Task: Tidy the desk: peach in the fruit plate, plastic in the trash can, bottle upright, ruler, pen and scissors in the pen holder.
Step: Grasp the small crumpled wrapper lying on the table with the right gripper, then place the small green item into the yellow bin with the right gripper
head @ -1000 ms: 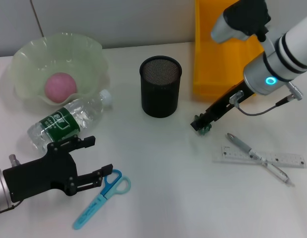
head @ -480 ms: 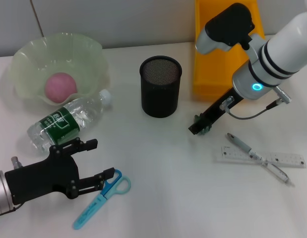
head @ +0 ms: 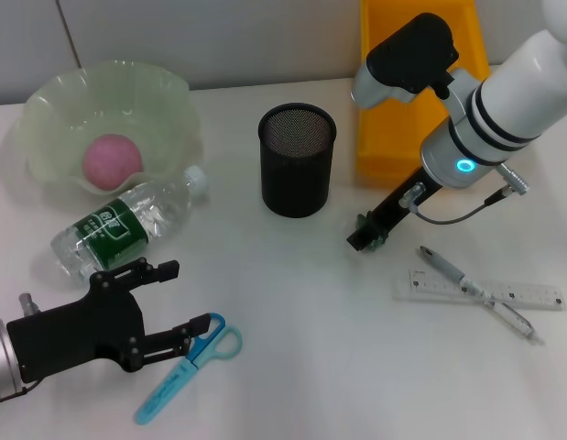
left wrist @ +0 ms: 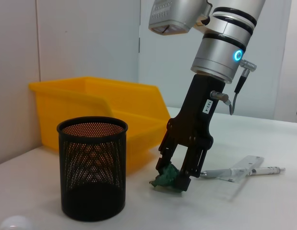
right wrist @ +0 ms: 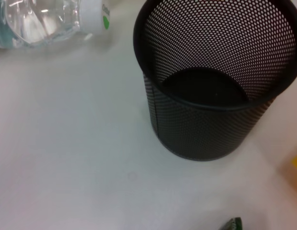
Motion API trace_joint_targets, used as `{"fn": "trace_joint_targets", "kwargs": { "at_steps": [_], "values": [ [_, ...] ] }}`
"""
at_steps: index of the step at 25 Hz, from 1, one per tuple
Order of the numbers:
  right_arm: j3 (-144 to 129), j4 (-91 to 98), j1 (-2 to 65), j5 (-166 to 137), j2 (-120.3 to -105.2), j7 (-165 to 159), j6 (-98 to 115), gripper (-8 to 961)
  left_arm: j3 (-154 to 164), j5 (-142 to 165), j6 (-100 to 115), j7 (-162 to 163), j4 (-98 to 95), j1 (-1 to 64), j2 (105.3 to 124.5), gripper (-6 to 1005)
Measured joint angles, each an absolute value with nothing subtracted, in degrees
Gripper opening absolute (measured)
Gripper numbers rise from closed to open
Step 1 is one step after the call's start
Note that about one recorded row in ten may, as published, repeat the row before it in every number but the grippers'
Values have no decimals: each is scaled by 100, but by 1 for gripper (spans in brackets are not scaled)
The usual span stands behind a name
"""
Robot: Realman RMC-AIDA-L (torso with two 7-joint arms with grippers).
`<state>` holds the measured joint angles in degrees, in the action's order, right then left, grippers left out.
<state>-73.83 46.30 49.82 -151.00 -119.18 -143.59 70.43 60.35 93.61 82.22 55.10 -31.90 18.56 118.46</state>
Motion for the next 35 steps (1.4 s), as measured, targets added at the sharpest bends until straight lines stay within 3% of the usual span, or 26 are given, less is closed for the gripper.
{"fn": "trace_joint_targets", "kwargs": {
  "at_steps": [3,15,20,35],
  "values": [
    [-7384,4627,4991,-15100,-11918,-14359,7049,751,6038,9361,8241,5510,-3190,1846,11839,809],
    [-7375,4922,4836,-15093,-11918,-14359,7058,318,6038,9360,8250,5502,-3190,1845,11838,809],
    [-7331,5351,4595,-15050,-11918,-14376,7126,94,6038,9352,8281,5502,-3190,1823,11830,809],
    [-5819,7281,3579,-14544,-11896,-14116,7048,74,5985,9315,8406,5431,-3208,1768,11839,809]
  ]
}}
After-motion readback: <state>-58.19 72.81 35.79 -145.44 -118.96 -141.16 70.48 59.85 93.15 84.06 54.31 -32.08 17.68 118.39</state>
